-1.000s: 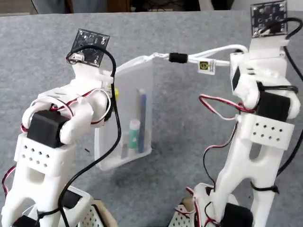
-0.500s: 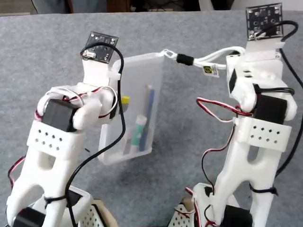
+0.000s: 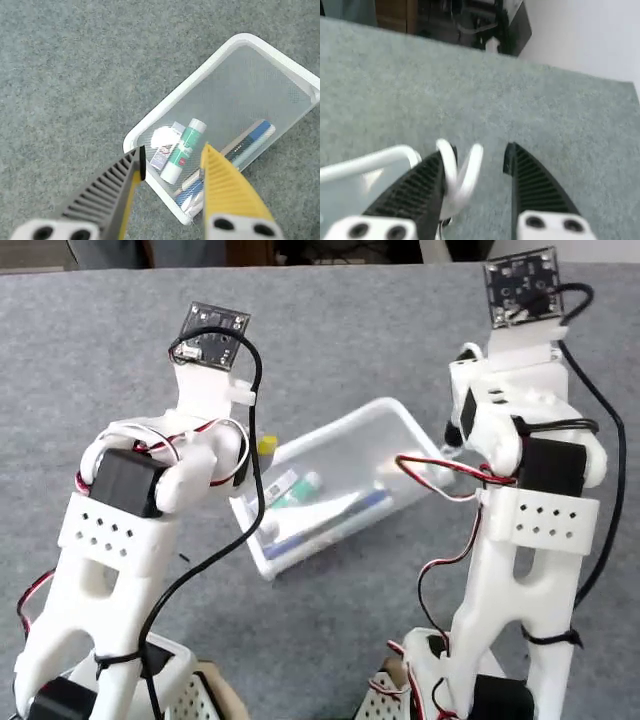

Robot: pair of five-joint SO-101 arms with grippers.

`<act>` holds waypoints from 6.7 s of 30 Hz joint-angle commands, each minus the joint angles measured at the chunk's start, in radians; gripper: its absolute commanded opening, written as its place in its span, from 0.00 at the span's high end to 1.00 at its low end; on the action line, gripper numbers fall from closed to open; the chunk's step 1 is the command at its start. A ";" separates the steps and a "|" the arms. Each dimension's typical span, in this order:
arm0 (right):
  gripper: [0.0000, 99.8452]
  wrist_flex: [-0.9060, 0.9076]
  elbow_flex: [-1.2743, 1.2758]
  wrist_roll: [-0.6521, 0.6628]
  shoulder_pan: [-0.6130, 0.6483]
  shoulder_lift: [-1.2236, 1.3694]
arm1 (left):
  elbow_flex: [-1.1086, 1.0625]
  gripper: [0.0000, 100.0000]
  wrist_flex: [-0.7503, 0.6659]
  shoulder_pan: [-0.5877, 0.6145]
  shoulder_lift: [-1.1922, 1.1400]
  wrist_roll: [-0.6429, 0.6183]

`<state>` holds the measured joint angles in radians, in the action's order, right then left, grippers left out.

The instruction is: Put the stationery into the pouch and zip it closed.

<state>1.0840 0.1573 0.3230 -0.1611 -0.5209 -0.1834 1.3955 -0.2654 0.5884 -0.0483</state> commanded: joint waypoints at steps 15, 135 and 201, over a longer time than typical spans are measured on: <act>0.71 0.114 -0.065 0.008 0.189 -0.031 | -0.064 0.80 -0.021 0.010 0.006 0.000; 0.98 0.402 0.328 -0.015 0.315 -0.035 | -0.302 0.97 0.112 0.232 0.018 0.196; 0.99 0.172 1.529 0.098 -0.241 -1.316 | -1.514 0.97 -0.135 0.515 1.235 0.367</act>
<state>1.2666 1.6701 0.4196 -0.3821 -1.8067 -1.6824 1.2190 0.2317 1.7745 0.3092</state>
